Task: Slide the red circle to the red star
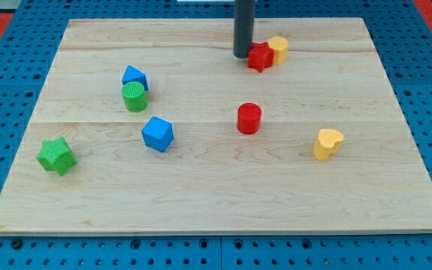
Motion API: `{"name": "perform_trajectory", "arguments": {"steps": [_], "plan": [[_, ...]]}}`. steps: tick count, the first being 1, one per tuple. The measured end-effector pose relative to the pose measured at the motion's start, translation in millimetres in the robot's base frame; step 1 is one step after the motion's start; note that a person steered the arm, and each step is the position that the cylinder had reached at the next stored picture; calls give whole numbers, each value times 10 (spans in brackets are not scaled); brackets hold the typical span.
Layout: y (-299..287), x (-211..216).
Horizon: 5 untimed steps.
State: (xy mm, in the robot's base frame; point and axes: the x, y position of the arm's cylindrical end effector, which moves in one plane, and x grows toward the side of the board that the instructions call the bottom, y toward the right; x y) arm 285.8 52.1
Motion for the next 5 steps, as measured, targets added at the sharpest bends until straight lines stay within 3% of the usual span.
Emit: {"name": "perform_trajectory", "arguments": {"steps": [2,3,5], "plan": [[-336,-33],[-294,253],[564,795]]}}
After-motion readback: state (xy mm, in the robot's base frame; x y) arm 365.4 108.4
